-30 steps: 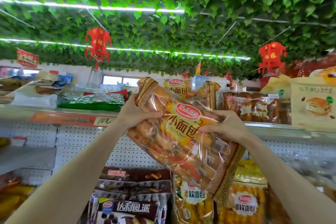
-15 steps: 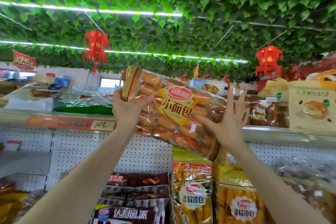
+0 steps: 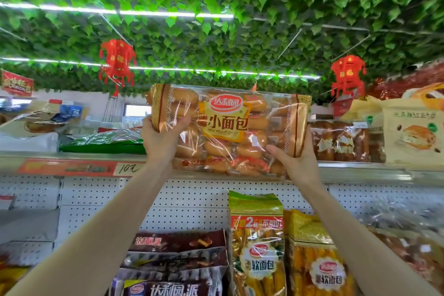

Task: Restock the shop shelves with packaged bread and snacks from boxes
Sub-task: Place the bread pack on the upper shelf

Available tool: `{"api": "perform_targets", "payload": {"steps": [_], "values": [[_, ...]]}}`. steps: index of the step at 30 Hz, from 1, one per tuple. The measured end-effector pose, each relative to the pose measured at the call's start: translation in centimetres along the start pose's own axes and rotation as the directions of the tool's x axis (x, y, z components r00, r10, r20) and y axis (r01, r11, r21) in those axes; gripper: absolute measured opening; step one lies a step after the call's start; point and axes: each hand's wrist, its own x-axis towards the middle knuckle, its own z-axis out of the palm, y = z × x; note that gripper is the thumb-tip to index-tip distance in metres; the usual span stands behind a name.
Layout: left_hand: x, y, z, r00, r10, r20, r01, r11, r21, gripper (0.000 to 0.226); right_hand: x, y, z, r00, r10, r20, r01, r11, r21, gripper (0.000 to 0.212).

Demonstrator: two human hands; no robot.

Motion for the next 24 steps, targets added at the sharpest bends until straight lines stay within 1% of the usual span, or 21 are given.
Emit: {"api": "perform_targets", "payload": {"steps": [1,2,4,5,6,7,9,11,14,17,19,23,24], "values": [[0.4,-0.3,-0.1,0.999,0.013,0.045,-0.015,0.999,0.036,0.057,0.3,-0.1,-0.1,1.000,-0.025,-0.013,0.025,1.000,-0.002,0.132],[1.0,-0.7,-0.1,0.996,0.029,0.085,-0.036,0.997,0.074,0.062,0.8,-0.2,0.0,0.998,-0.053,-0.028,0.053,0.999,-0.005,0.126],[1.3,-1.0,0.1,0.988,0.048,0.149,-0.069,0.988,0.139,0.085,1.9,-0.5,-0.1,0.994,-0.100,-0.038,0.099,0.995,-0.008,0.116],[1.7,-1.2,0.3,0.984,0.043,0.173,-0.070,0.986,0.151,0.098,2.7,-0.6,-0.2,0.992,-0.116,-0.040,0.116,0.993,-0.009,0.114],[1.9,-1.4,0.4,0.980,0.038,0.196,-0.071,0.984,0.163,0.106,3.3,-0.7,-0.3,0.991,-0.130,-0.039,0.130,0.992,-0.012,0.114],[2.4,-1.6,0.6,0.976,0.045,0.211,-0.082,0.982,0.169,0.104,4.1,-0.8,-0.3,0.990,-0.138,-0.037,0.137,0.990,-0.022,0.114],[3.0,-2.0,1.2,0.969,0.067,0.239,-0.115,0.975,0.190,0.088,5.3,-0.7,-0.4,0.987,-0.160,-0.033,0.159,0.986,-0.043,0.114],[3.7,-2.3,1.9,0.963,0.091,0.255,-0.144,0.970,0.196,0.081,6.4,-0.5,-0.3,0.986,-0.161,-0.035,0.160,0.986,-0.047,0.116],[4.9,-3.0,2.6,0.959,0.119,0.258,-0.175,0.962,0.209,0.083,8.1,0.5,0.2,0.987,-0.155,-0.040,0.154,0.988,-0.033,0.111],[5.9,-3.7,3.4,0.957,0.140,0.252,-0.204,0.947,0.247,0.081,9.2,1.6,0.5,0.993,-0.116,-0.025,0.115,0.993,-0.034,0.116],[6.4,-4.2,3.8,0.958,0.152,0.244,-0.215,0.943,0.256,0.081,10.0,2.4,0.7,0.993,-0.114,-0.015,0.114,0.992,-0.047,0.113],[7.1,-5.5,4.3,0.958,0.170,0.230,-0.229,0.938,0.260,0.071,11.0,3.6,0.8,0.996,-0.091,0.013,0.092,0.994,-0.059,0.113],[7.2,-5.8,4.3,0.957,0.177,0.229,-0.235,0.936,0.262,0.071,11.0,3.9,0.8,0.995,-0.097,0.021,0.098,0.993,-0.066,0.114]]}}
